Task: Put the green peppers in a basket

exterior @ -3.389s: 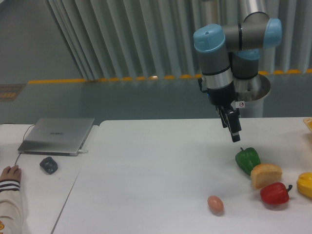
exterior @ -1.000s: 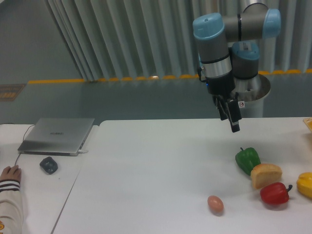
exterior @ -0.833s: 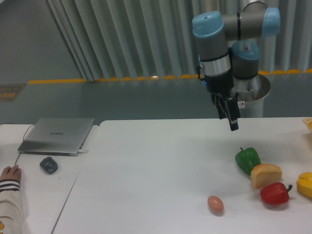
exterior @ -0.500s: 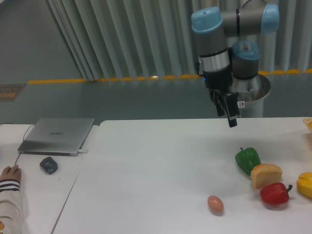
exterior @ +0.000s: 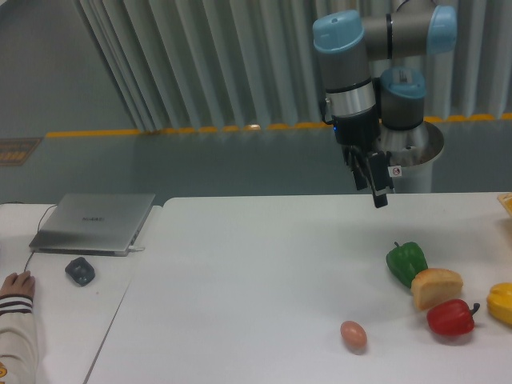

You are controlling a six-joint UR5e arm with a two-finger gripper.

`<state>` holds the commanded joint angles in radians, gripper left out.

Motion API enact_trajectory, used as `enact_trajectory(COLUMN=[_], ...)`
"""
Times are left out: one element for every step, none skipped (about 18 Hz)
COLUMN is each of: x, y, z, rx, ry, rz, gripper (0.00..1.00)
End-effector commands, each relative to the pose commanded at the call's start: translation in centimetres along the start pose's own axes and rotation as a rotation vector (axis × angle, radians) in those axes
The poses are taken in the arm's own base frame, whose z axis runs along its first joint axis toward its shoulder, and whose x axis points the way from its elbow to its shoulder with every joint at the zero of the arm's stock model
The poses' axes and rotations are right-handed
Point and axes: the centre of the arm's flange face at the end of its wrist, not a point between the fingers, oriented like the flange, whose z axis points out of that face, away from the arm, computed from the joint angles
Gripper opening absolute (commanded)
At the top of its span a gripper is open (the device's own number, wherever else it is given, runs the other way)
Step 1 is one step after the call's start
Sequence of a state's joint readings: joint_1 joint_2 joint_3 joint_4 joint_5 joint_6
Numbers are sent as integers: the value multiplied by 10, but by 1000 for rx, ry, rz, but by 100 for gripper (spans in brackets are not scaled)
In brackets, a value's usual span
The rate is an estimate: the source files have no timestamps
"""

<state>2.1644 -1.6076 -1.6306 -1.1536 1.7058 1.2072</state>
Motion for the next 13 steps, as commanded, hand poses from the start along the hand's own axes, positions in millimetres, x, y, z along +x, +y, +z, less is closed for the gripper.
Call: enact_trajectory(x=[-1, -1, -1, -1, 0, 0, 0, 0, 0, 0, 0, 0, 0], y=[0, 0, -1, -1, -1, -1, -1, -1, -1, -1, -2, -2, -2], z=[1, 1, 2, 2, 5, 5, 5, 5, 5, 5, 5, 5, 5], rx=[-1, -1, -2, -2, -2, -2, -2, -2, -2, 2, 5, 5, 5], ry=[1, 1, 4, 4, 9, 9, 11, 11, 9, 11, 12, 12, 12], rz=[0, 2, 2, 2, 3, 3, 3, 3, 3, 3, 3, 3, 3], gripper=[100, 100, 100, 100, 100, 100, 100, 100, 100, 100, 100, 100, 100])
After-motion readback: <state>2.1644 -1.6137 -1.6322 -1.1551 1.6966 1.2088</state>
